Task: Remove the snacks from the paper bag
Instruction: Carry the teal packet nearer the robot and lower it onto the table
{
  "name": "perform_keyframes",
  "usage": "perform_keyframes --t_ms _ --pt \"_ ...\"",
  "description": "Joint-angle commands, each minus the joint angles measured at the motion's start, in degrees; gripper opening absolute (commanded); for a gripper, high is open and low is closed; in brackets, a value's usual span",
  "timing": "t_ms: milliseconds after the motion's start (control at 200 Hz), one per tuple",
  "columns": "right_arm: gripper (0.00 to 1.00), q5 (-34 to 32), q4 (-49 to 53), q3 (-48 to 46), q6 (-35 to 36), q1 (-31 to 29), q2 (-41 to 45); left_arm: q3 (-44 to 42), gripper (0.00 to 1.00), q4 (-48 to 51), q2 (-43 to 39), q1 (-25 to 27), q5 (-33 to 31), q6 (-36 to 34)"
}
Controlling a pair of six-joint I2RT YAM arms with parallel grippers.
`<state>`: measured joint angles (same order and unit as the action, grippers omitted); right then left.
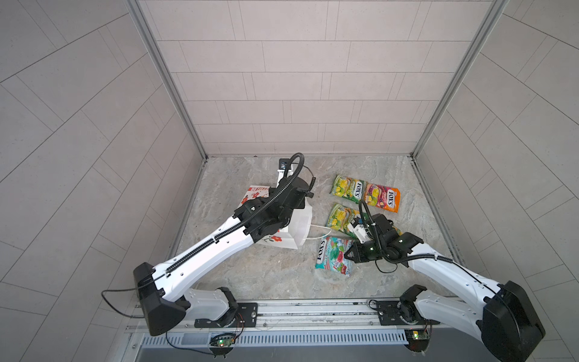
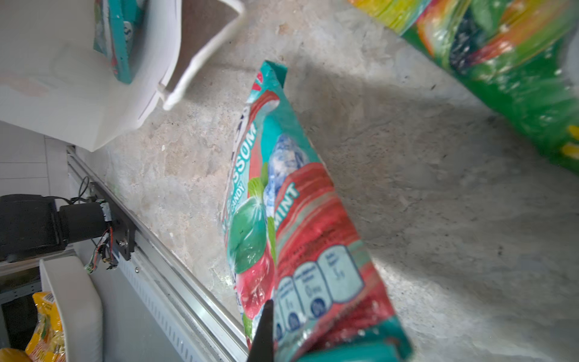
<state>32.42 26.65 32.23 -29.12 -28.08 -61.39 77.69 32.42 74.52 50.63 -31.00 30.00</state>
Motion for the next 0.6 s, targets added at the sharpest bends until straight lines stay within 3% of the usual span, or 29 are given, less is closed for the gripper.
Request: perform_keyframes --t_ms 0,295,460,595 --pt "0.14 -5.71 2.03 0.74 2.49 0.03 -1.47 -0.69 0.00 -1.86 -1.67 -0.18 0.31 0.08" --pt "0.42 -13.09 7.36 2.88 4.08 0.02 -2.02 -1.61 0.00 -3.67 -2.60 -0.18 3.82 -0.48" --pt "0.50 -23.92 10.16 4.31 3.21 -0.05 2.41 -1.95 0.00 -4.54 -3.41 -0.18 7.34 -1.52" --pt "0.52 -23.18 7.47 4.95 3.37 -0.05 7.31 -2.56 0.00 -6.35 -3.66 -0.18 12.52 -2.23"
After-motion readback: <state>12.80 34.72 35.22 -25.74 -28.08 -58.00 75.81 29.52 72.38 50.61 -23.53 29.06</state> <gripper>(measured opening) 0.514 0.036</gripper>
